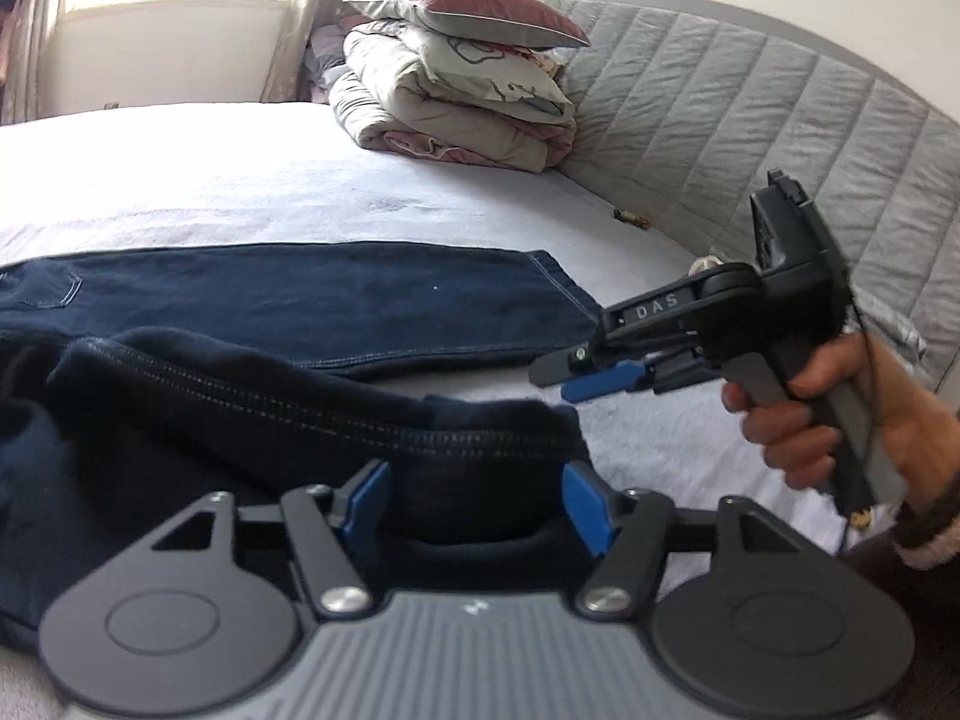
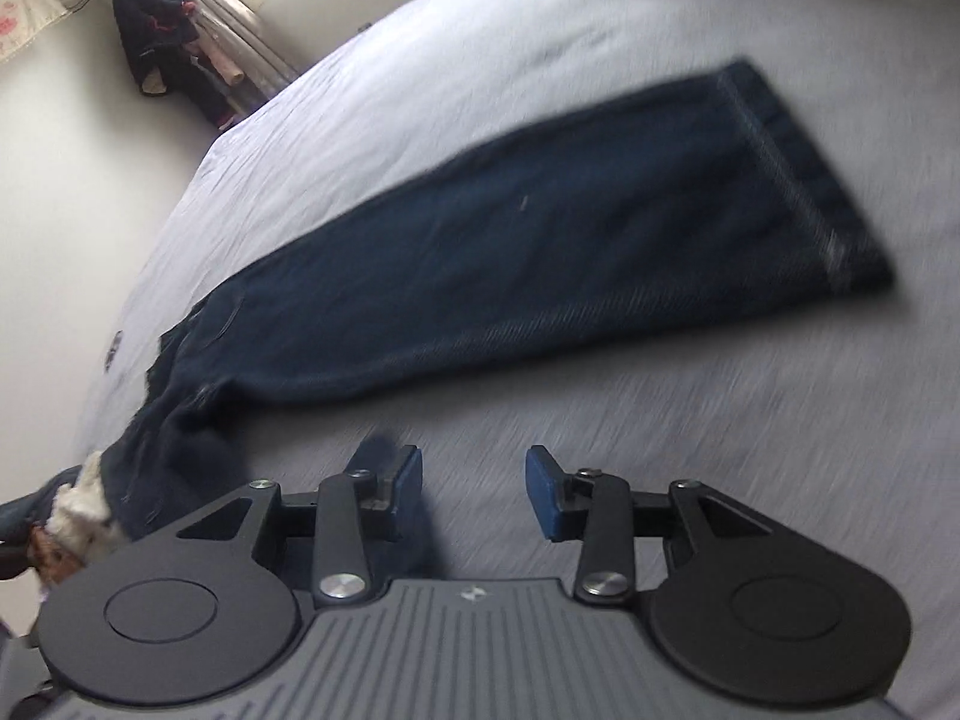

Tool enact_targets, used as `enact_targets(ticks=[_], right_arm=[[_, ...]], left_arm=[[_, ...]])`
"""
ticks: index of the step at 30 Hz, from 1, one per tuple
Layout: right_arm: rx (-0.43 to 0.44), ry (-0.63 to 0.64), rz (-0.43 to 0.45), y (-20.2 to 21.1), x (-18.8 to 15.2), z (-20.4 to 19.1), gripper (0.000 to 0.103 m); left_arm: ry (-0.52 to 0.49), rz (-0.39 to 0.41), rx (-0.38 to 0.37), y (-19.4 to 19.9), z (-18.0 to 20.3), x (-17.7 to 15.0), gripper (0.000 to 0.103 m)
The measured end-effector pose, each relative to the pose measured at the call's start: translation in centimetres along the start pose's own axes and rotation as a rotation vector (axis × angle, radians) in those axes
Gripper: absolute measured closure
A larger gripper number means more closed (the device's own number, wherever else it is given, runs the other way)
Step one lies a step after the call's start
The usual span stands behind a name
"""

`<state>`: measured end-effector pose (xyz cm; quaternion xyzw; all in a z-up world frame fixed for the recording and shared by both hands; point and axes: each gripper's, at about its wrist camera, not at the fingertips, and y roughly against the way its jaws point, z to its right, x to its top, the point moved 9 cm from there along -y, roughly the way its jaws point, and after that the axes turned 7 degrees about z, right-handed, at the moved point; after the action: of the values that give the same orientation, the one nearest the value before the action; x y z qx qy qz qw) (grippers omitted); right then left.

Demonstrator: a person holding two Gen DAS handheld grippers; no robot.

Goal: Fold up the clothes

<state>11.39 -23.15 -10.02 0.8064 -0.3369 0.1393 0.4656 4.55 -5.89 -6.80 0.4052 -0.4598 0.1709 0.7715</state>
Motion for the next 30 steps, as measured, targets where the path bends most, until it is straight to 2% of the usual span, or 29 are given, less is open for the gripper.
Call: enact_targets(ticks=[3,6,8,14,17,20,22,24,26,30], right_arm=[[0.009,-0.041,-0.033,-0.1,-2.3,-0.6,0.062],[0.056,-0.12,-0.054,-0.3,-3.6,-1.0,0.063],[0.134,-0.168,-0.072,-0.6,-3.9,-1.9,0.078],[0.317,-0.23,-0.116,-1.5,-4.5,-4.9,0.079],[0.371,-0.232,-0.119,-1.6,-4.5,-6.2,0.079],[0.381,-0.21,-0.091,-1.4,-3.9,-7.0,0.079],[0.386,-0.221,-0.071,-1.3,-3.3,-7.0,0.077],[0.408,-0.245,-0.056,-1.2,-2.7,-6.7,0.073],[0.417,-0.257,-0.034,-0.9,-2.1,-6.5,0.062],[0.395,-0.252,0.014,-0.5,-1.4,-6.0,0.058]], left_arm=[[-0.018,0.005,-0.03,-0.3,0.2,-0.1,0.037],[-0.017,0.009,-0.05,0.0,0.4,-0.1,0.037],[-0.02,0.012,-0.05,0.2,0.5,-0.3,0.035],[-0.05,0.023,-0.038,0.6,1.3,-0.5,0.03],[-0.04,0.041,0.002,0.9,1.0,-0.6,0.028],[-0.006,0.06,0.044,0.9,0.3,-0.5,0.041],[0.005,0.063,0.069,1.0,-0.1,-0.3,0.061],[0.032,0.068,0.081,1.3,-1.0,0.0,0.069],[0.065,0.074,0.093,1.6,-2.1,0.3,0.073],[0.131,0.112,0.153,3.0,-5.4,1.0,0.075]])
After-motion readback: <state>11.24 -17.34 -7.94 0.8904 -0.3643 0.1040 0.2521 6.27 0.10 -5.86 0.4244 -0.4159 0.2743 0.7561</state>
